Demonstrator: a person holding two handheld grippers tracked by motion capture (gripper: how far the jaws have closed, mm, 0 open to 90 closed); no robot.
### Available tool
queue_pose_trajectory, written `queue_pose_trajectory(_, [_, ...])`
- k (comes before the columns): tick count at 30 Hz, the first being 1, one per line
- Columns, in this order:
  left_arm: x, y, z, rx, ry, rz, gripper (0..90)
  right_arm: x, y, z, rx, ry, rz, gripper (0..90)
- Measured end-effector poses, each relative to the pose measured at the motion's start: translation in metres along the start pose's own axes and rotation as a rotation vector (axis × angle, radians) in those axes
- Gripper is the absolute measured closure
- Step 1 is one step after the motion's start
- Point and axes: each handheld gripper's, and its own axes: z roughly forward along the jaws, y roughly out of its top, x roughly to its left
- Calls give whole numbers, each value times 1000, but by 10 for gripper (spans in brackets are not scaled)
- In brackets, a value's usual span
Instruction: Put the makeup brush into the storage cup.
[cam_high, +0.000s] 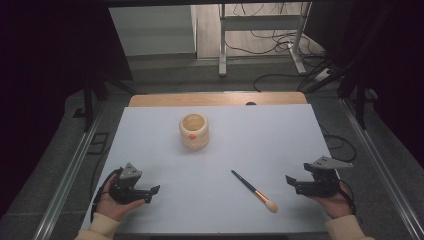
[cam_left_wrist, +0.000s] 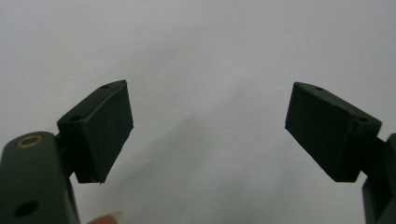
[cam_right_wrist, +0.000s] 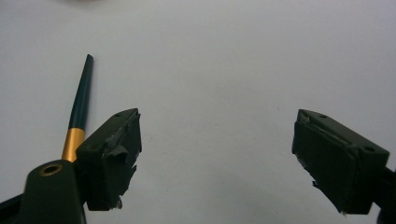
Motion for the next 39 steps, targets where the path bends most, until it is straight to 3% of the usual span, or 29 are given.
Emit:
queue_pose_trajectory(18, [-4,4,2,-7,1,22,156,0,-2,-4,16,-27,20,161])
queue_pose_trajectory(33, [-3,5,3,-6,-6,32,155,0,-1,-5,21,-12,54,149])
queue_pose_trajectory(39, [-3,5,2,-15,-1,21,155,1,0,-6,30,-11,47,142])
